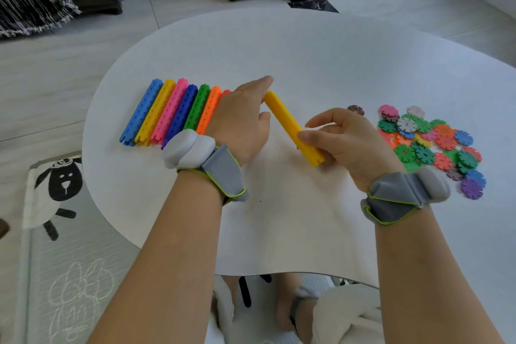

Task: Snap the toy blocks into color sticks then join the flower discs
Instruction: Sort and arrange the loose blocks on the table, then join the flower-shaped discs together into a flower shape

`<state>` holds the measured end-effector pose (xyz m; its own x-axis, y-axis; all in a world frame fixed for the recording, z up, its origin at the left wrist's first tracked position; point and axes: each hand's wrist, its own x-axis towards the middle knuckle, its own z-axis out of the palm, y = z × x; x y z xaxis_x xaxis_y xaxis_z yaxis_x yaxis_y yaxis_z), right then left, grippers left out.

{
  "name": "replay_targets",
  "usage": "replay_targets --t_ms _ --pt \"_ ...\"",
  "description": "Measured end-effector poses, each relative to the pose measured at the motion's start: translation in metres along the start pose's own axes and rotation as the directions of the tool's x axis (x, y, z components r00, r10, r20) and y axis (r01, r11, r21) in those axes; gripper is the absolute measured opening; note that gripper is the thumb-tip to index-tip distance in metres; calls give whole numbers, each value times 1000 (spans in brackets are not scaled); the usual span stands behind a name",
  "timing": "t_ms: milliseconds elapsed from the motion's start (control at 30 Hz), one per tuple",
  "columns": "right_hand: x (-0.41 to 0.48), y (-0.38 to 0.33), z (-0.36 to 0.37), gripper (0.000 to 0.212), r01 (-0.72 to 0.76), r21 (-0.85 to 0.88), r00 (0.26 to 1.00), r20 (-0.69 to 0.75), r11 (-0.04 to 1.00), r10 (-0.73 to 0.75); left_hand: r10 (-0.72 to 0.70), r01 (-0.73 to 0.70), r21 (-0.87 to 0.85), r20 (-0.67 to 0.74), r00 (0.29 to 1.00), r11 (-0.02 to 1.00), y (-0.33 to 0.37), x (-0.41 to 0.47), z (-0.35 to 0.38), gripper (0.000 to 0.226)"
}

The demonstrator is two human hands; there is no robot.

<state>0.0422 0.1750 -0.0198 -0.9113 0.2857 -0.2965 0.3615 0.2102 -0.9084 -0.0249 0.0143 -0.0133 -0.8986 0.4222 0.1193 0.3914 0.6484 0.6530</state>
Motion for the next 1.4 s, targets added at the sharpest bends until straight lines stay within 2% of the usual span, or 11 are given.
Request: replay_targets --t_ms 133,233,367,500,667,800,900,1033,1133,1267,1400 --pt "2 -5 16 18 25 -68 998 -59 997 -29 -5 6 162 -2 1000 987 -9 -1 -6 57" --pt "5 -7 28 21 46 -141 997 -47 989 -53 -36 35 236 -4 999 971 -16 -4 -13 49" --pt "11 -11 48 17 77 -190 994 -66 979 -91 -114 85 428 41 993 900 -31 -12 -14 41" --pt "19 -13 65 10 113 -260 980 -132 959 -151 -144 119 480 16 989 869 -42 -21 -20 45" --pt "16 -15 69 8 155 -390 968 -123 908 -218 -215 198 511 -26 976 836 -58 -34 -34 60" --pt "5 -18 73 56 228 -561 963 7 796 -271 -324 273 549 -4 946 790 -70 -42 -45 81" --pt "0 -12 81 92 287 -706 955 159 648 -250 -380 290 538 60 923 792 -77 -47 -46 82" --pt "0 3 96 115 314 -768 943 183 558 -280 -366 248 559 108 924 791 -84 -48 -39 79" --pt "4 3 105 108 356 -765 918 179 537 -354 -331 237 551 76 941 800 -84 -44 -29 76" --pt "19 1 107 80 371 -775 908 188 511 -373 -283 219 531 42 958 819 -82 -31 -18 74" --pt "37 -2 102 71 369 -764 908 174 529 -382 -246 196 537 21 969 820 -81 -7 -8 72"
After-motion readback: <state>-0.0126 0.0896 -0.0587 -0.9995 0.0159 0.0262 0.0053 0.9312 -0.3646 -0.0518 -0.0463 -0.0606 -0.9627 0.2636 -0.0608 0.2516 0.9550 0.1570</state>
